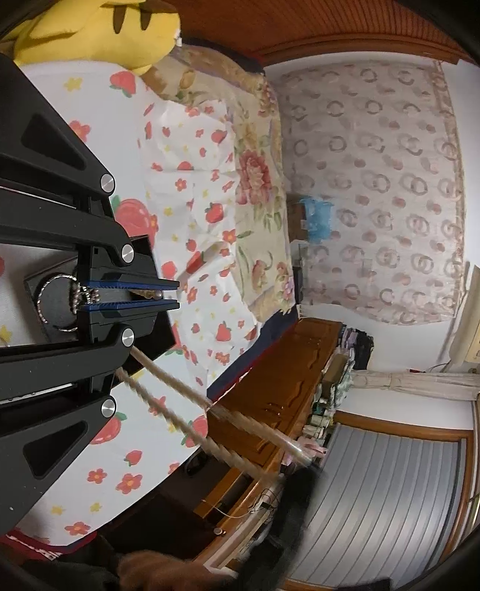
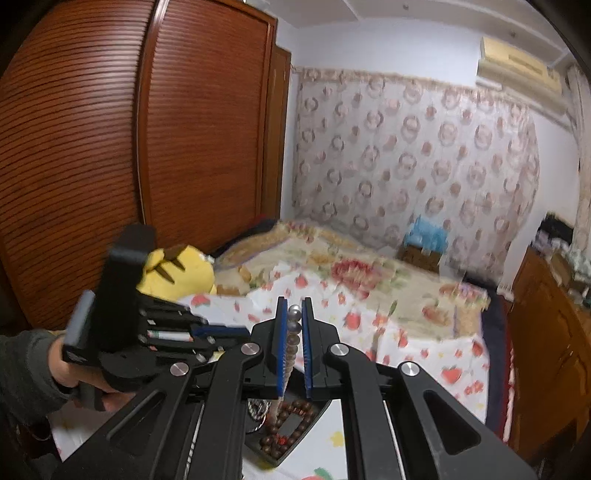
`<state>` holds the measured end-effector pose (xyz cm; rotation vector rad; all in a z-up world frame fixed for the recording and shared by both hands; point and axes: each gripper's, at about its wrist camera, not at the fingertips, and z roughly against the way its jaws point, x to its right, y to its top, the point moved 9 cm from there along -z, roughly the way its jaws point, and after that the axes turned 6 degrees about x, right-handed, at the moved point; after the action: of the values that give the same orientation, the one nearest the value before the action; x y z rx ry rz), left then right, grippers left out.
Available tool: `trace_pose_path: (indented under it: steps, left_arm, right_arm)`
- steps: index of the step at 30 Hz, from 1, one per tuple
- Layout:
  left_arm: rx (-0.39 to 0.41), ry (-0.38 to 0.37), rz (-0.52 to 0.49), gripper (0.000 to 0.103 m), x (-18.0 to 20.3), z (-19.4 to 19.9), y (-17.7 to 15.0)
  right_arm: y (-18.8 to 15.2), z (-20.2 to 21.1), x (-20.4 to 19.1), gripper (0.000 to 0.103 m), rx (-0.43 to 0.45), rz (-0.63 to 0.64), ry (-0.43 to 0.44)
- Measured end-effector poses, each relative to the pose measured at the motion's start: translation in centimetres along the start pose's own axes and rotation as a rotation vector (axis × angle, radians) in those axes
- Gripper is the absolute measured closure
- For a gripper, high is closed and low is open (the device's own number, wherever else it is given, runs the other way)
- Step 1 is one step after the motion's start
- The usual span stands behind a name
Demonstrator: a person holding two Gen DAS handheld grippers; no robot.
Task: Organize jewelry
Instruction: 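Lower the pearl necklaces into the black box and open both grippers, then grasp the silver hair pins with the left gripper while the right grasps the blue-stone pin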
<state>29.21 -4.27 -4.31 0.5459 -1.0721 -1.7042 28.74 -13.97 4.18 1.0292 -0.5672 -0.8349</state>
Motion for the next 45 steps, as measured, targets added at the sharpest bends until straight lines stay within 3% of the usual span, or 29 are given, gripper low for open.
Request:
trace_pose_path:
  steps: [3, 8, 16, 22, 25, 30, 32, 35, 45]
  left_arm:
    - [-0.010, 0.005, 0.001, 0.096, -0.1, 0.4, -0.9]
    - [-0.007, 0.023, -0.003, 0.081, -0.3, 2.0, -2.5]
    - [-0.010, 0.047, -0.027, 0.063, 0.5, 5.2, -6.1]
    - [0.000, 0.068, -0.013, 0.061, 0.6, 7.3, -8.2]
    - [0.014, 0.091, -0.012, 0.044, 0.7, 8.5, -9.4]
    - [0.018, 0.122, -0.011, 0.030, 1.0, 9.5, -11.5]
    - [0.020, 0.136, -0.014, 0.025, 1.2, 9.8, -12.4]
    - [0.022, 0.137, -0.007, 0.016, 1.7, 10.3, -13.5]
    - [0.010, 0.126, 0.018, 0.015, 2.2, 11.5, -16.1]
  right_arm:
    - [-1.9, -1.5, 0.1, 0.094, -0.030, -0.023, -0.002]
    - [-4.5, -1.4, 0.0, 0.088, -0.053, -0.056, -0.006]
    - [-12.1, -0.1, -2.3, 0.083, -0.132, -0.077, -0.002]
    - [-16.0, 0.3, -3.9, 0.083, -0.182, -0.095, -0.007]
    - [-17.6, 0.2, -4.7, 0.083, -0.213, -0.094, -0.016]
    - [-19.7, -0.1, -6.5, 0.075, -0.252, -0.091, 0.004]
    - [-20.4, -0.3, -7.3, 0.067, -0.264, -0.087, 0.011]
    - [-21.1, -0.7, -8.0, 0.065, -0.284, -0.080, 0.024]
    - [-22.7, -3.3, -8.1, 0.065, -0.364, -0.095, -0.008]
